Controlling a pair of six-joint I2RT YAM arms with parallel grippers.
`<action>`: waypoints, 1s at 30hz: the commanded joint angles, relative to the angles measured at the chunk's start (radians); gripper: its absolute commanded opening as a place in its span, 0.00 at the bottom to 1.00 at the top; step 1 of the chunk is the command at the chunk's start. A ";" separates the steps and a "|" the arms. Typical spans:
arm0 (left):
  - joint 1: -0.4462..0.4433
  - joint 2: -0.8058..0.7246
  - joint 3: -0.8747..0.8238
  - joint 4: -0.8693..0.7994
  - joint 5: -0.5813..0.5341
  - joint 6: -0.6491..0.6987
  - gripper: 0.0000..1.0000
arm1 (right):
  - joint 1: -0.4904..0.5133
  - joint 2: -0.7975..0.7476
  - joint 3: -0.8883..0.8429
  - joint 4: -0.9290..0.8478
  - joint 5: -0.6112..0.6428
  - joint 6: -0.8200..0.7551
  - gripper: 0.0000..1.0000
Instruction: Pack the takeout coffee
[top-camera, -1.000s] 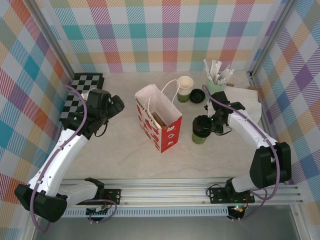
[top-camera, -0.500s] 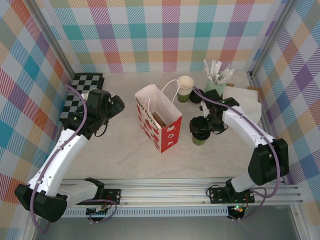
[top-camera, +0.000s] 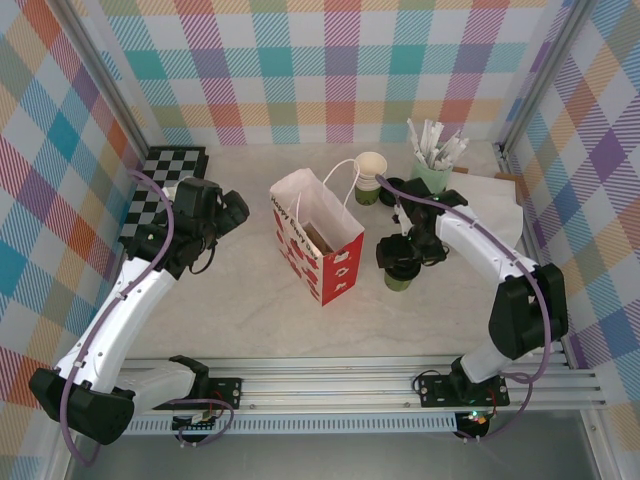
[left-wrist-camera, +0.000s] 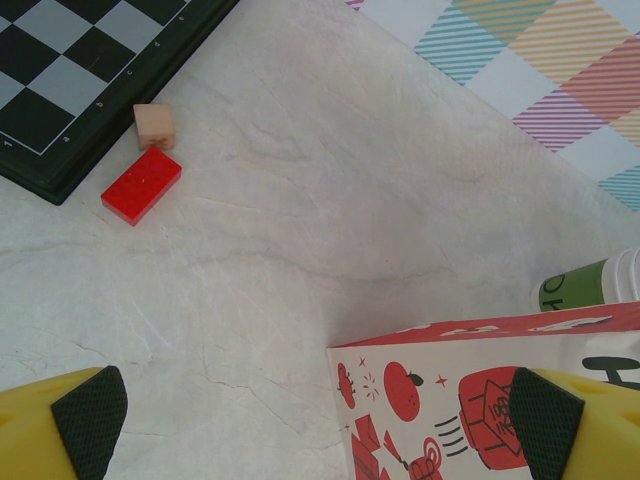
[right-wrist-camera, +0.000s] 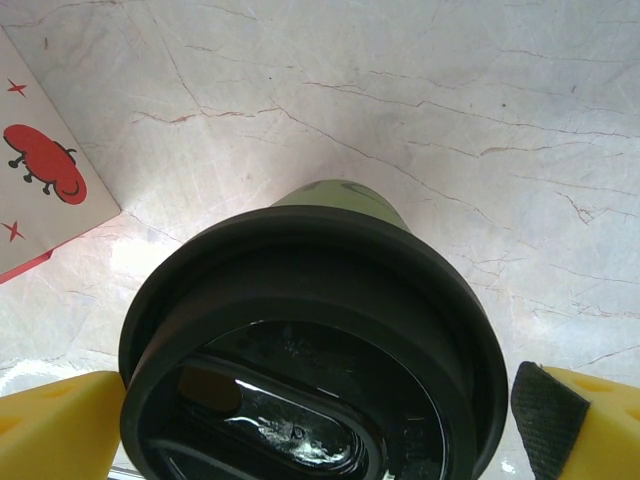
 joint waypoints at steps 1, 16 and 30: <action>0.015 0.005 -0.011 0.000 -0.010 0.002 1.00 | 0.011 0.018 0.029 -0.039 0.007 -0.015 1.00; 0.015 0.010 -0.014 0.006 0.005 0.001 1.00 | 0.014 -0.008 0.040 -0.054 0.005 0.029 1.00; 0.015 0.015 -0.020 -0.001 0.008 0.004 1.00 | 0.043 0.044 0.023 -0.061 0.087 0.043 1.00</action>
